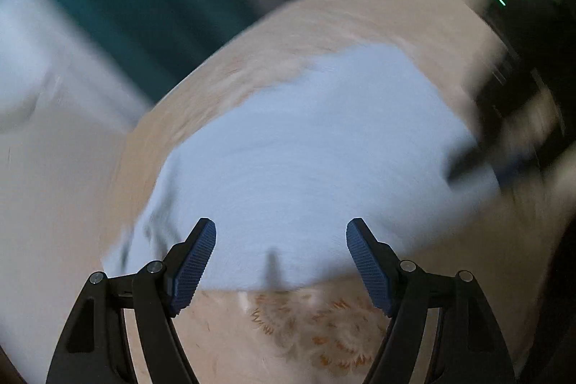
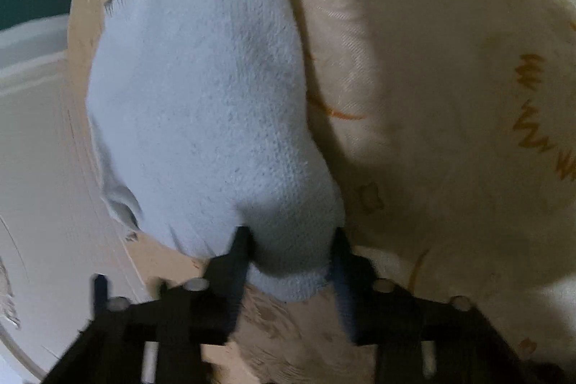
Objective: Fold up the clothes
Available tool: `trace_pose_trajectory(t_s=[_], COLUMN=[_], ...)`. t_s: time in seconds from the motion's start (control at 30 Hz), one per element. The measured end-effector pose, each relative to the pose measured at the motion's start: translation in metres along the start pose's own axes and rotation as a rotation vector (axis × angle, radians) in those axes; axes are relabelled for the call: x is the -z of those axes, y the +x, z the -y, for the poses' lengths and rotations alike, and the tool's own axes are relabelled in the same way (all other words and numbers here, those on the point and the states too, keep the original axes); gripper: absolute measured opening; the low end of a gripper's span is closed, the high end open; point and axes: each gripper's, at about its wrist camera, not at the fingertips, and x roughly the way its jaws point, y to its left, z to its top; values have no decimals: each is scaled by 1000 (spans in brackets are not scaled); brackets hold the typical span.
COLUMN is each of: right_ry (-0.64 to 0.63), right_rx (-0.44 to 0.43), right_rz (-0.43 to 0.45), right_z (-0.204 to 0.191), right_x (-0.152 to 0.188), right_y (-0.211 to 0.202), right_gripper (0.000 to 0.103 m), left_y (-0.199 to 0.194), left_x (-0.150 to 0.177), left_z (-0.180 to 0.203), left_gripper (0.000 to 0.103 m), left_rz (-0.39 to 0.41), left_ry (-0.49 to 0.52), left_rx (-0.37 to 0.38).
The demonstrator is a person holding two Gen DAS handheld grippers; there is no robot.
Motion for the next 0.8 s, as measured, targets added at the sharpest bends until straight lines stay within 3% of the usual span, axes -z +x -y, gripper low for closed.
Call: trace_pose_trajectory(t_s=[0.13,0.23,0.3,0.47,0.5,0.57,0.63,0.7,0.8], right_ry=[-17,-78,-102,-138,-162,-173,-167,-128,-79], right_rx=[-114,-168,-178,-192,-181,-189,-212,-205,-149], right_rz=[12,24,28,38,48,69,101,178,228], right_z=[-9,-24,-30,-32,-33,-32,-32,-28,-9], right_x=[-5,-8,-13,-14,-12,-10,-10,-16,-25], right_y=[-21,-37,-42,-48,-52,-61,-74,-92,-107], right_gripper=[16,15,14,14,17,22,53,56,57], left_y=[-2,2,16,41,45,50,54,56,63], left_x=[8,13,11,-7,-13,-28,-38,-47,-54], left_z=[32,51,62,74,70,49,25,-14,-98], left_gripper=[77,77,77,74,53,28,22,16,16], left_rz=[58,122,139,187,188,160,134,98,29], left_ry=[241,383,441,481,458,338,208,14,-402], left_rx=[11,-64,-130,-164,-163,-85,-33,8,155])
